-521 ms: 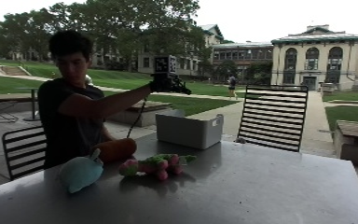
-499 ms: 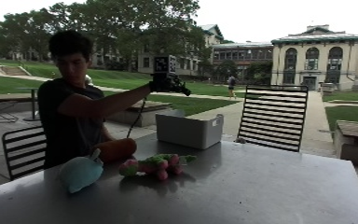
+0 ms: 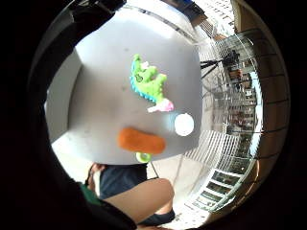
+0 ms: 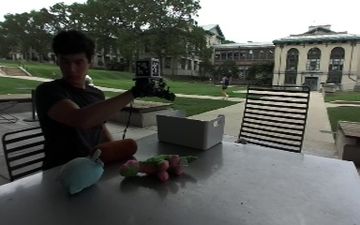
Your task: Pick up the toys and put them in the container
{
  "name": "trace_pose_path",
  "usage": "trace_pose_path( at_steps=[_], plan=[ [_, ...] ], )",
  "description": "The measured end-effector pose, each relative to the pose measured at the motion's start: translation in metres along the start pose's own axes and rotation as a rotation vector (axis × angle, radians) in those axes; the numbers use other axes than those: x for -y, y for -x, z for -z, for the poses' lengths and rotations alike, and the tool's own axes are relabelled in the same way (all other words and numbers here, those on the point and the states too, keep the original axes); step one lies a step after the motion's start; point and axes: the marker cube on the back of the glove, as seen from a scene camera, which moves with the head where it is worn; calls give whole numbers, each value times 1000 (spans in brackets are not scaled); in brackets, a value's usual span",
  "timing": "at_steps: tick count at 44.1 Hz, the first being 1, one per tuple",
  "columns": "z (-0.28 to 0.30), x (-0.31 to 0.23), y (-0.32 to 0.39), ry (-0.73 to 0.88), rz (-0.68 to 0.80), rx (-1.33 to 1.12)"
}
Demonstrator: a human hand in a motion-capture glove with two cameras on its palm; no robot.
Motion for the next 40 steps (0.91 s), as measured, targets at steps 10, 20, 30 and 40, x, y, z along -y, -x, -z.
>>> trace_pose_path(
  at_steps=[10,20,30,40],
  plan=[
    [-50,-56,-55,42,-40,48],
    [-112,-99,-93,91,-78,67],
    [-171,-130,-115,127,-86,65],
    [-207,-155,-108,156,-137,52]
  ],
)
